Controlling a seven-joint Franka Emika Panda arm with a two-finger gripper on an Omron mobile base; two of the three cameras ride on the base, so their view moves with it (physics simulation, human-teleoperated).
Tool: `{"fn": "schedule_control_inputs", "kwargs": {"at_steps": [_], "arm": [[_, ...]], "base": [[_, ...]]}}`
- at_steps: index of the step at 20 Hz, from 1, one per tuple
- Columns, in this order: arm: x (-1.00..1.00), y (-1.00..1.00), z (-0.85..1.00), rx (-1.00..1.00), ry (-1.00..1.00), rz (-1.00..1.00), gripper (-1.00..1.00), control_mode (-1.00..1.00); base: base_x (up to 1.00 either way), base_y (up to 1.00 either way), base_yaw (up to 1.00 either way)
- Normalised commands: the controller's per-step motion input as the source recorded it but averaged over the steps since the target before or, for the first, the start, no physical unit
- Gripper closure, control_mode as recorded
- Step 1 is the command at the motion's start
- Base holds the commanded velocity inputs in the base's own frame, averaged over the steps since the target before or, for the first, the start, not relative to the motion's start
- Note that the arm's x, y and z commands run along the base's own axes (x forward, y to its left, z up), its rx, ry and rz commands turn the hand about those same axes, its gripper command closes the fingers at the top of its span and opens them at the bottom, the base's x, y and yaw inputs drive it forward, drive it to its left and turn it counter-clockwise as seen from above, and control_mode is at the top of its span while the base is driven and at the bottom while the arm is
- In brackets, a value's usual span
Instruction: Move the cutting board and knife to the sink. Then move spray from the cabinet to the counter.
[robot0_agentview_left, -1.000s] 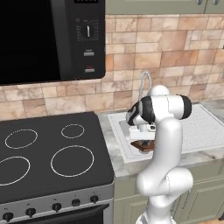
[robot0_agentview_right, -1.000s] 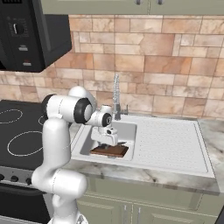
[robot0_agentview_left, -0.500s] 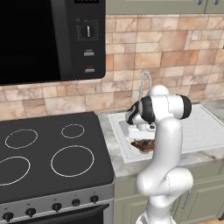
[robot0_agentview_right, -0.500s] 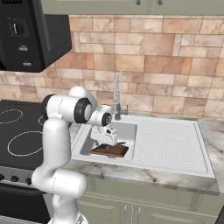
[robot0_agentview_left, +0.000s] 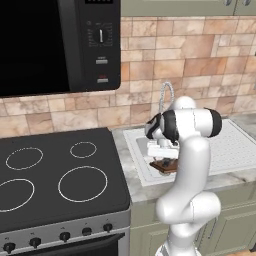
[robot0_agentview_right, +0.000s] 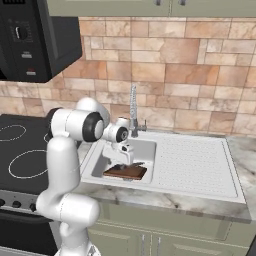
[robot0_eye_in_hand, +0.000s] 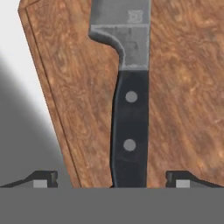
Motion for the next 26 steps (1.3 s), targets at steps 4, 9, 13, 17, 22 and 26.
{"fn": "schedule_control_inputs", "kwargs": {"at_steps": [4,9,13,17,22,26], "arm": [[-0.20,0.00,0.32,0.03,-0.03,-0.01,-1.00,-1.00],[-0.25,0.00,0.33,0.00,-0.01,-0.01,-1.00,-1.00],[-0.37,0.00,0.29,0.00,-0.04,0.00,-1.00,-1.00],[-0.43,0.06,0.29,0.00,-0.03,-0.06,-1.00,-1.00],[-0.41,0.06,0.31,0.00,0.00,-0.04,-1.00,-1.00],[-0.42,0.06,0.34,0.00,0.04,0.00,-1.00,-1.00]], "base": [[0.00,0.00,0.00],[0.00,0.00,0.00],[0.00,0.00,0.00],[0.00,0.00,0.00],[0.00,0.00,0.00],[0.00,0.00,0.00]]}}
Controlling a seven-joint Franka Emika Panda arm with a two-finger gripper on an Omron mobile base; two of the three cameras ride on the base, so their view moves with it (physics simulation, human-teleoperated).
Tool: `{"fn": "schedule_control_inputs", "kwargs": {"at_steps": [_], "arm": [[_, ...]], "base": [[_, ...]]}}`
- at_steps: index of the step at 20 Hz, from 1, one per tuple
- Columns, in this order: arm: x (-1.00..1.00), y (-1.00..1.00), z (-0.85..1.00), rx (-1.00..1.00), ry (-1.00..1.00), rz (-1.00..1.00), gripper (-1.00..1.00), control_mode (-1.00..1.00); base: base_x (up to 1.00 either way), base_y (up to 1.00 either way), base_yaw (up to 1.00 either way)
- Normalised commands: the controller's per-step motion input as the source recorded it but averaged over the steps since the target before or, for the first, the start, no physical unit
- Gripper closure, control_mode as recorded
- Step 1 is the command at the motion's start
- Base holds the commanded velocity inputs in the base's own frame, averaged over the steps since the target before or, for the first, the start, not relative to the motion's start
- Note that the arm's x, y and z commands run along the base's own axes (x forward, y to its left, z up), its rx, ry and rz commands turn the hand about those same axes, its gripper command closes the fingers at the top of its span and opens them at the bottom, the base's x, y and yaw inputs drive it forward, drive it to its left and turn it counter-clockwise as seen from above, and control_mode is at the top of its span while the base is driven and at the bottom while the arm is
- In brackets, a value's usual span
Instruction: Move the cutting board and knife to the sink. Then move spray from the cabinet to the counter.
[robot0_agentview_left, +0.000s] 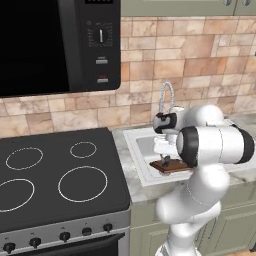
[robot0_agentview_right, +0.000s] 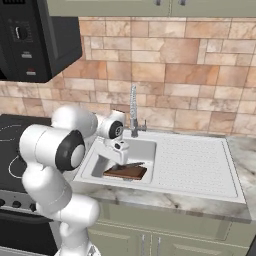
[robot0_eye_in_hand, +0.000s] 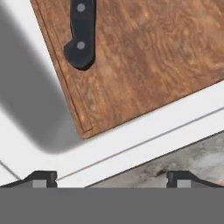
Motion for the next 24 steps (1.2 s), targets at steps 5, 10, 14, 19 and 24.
{"fn": "schedule_control_inputs", "kwargs": {"at_steps": [5,10,14,19,24], "arm": [[-0.32,0.11,0.36,-0.04,0.32,0.01,-1.00,-1.00],[-0.47,0.05,0.29,-0.11,0.08,0.07,-1.00,-1.00],[-0.60,0.00,0.17,-0.10,-0.10,0.05,-1.00,-1.00],[-0.56,0.00,0.19,-0.01,-0.10,0.00,-1.00,-1.00],[-0.58,0.00,0.20,0.01,-0.10,0.00,-1.00,-1.00]], "base": [[0.00,0.00,0.00],[0.00,0.00,0.00],[0.00,0.00,0.00],[0.00,0.00,0.00],[0.00,0.00,0.00]]}}
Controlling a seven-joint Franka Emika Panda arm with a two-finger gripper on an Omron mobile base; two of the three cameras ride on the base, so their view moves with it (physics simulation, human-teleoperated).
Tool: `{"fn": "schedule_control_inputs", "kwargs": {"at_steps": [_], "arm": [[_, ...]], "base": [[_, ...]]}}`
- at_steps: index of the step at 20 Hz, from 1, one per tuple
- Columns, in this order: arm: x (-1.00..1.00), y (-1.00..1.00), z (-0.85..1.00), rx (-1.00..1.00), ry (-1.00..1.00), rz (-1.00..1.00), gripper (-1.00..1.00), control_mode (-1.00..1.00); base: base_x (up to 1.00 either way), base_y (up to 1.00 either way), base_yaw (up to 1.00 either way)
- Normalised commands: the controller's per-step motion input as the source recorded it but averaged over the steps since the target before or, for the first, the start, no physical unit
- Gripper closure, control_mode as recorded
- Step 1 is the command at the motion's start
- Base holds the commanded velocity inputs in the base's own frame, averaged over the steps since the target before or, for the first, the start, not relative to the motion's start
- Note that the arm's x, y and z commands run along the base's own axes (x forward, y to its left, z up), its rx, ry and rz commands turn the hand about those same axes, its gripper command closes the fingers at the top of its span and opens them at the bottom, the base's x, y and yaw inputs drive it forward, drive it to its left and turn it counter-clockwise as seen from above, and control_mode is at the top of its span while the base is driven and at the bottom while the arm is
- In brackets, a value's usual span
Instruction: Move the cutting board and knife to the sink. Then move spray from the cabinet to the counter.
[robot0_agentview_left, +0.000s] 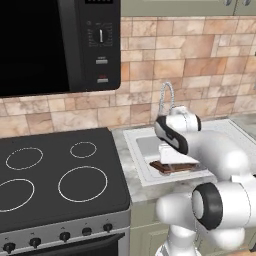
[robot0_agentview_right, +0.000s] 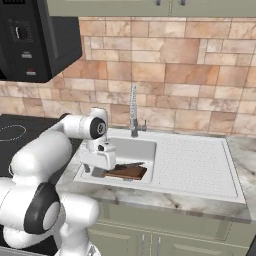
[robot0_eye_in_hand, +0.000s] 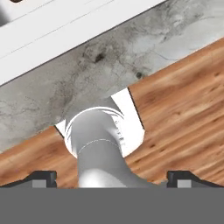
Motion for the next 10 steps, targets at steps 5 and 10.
{"fn": "schedule_control_inputs", "kwargs": {"at_steps": [5,10], "arm": [[-0.36,0.01,0.32,0.01,-0.01,-0.05,-1.00,-1.00],[-0.32,0.02,0.33,0.00,0.01,-0.06,-1.00,-1.00]], "base": [[0.00,0.00,0.00],[0.00,0.00,0.00]]}}
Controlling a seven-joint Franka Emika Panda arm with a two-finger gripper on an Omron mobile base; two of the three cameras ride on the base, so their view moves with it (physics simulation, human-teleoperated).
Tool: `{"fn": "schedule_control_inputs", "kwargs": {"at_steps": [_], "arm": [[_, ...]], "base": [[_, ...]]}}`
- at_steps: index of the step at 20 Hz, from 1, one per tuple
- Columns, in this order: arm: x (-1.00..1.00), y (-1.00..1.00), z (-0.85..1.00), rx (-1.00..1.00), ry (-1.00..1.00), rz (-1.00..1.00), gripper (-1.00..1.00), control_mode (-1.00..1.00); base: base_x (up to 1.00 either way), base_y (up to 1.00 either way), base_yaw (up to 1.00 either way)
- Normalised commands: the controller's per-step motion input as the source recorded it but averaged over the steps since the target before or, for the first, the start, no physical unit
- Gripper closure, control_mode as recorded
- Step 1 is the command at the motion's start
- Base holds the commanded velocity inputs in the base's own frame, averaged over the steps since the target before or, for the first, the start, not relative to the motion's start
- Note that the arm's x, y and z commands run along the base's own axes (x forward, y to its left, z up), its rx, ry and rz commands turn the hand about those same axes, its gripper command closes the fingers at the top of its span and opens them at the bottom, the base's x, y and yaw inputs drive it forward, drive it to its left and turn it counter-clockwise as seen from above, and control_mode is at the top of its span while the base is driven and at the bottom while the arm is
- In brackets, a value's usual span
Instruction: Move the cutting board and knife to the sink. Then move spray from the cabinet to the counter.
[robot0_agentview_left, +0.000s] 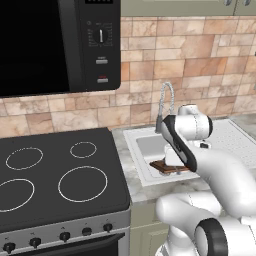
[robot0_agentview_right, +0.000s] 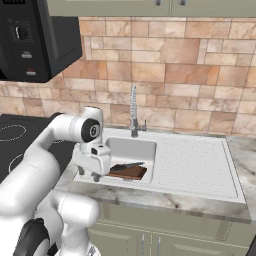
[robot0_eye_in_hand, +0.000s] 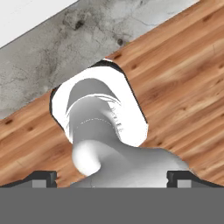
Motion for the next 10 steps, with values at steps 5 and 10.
{"fn": "schedule_control_inputs", "kwargs": {"at_steps": [5,10], "arm": [[-0.35,0.02,0.25,0.00,0.00,-0.02,-1.00,-1.00],[-0.27,0.10,0.15,0.00,0.00,0.00,-1.00,-1.00]], "base": [[0.00,0.00,0.00],[0.00,0.00,0.00]]}}
